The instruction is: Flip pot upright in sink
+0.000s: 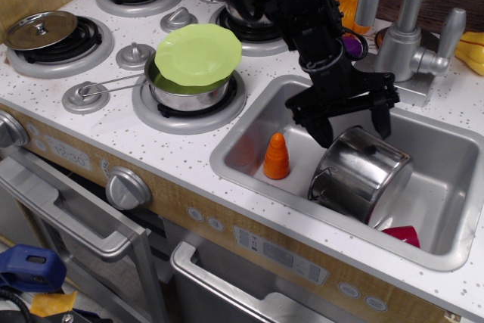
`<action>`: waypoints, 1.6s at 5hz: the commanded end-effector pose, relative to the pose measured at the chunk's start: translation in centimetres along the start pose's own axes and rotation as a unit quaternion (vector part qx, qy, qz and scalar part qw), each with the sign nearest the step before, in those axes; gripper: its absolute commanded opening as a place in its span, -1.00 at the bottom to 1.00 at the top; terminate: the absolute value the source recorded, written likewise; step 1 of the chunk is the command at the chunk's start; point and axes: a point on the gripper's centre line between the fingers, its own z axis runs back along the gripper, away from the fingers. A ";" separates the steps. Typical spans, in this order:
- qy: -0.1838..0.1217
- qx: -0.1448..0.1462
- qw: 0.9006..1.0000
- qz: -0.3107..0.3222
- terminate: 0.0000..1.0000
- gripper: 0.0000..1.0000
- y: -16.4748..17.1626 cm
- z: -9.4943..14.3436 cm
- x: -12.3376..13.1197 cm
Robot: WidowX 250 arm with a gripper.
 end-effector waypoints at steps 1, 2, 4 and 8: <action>-0.002 -0.059 0.998 0.029 -1.00 1.00 -1.9 0.2 -0.3; -0.004 -0.085 0.996 0.039 -1.00 1.00 -2.2 -0.4 -1.3; -0.008 -0.076 0.995 0.065 -1.00 1.00 -2.3 -2.1 -2.1; -0.013 0.038 0.999 0.022 -1.00 -1.00 -3.0 -2.0 -0.5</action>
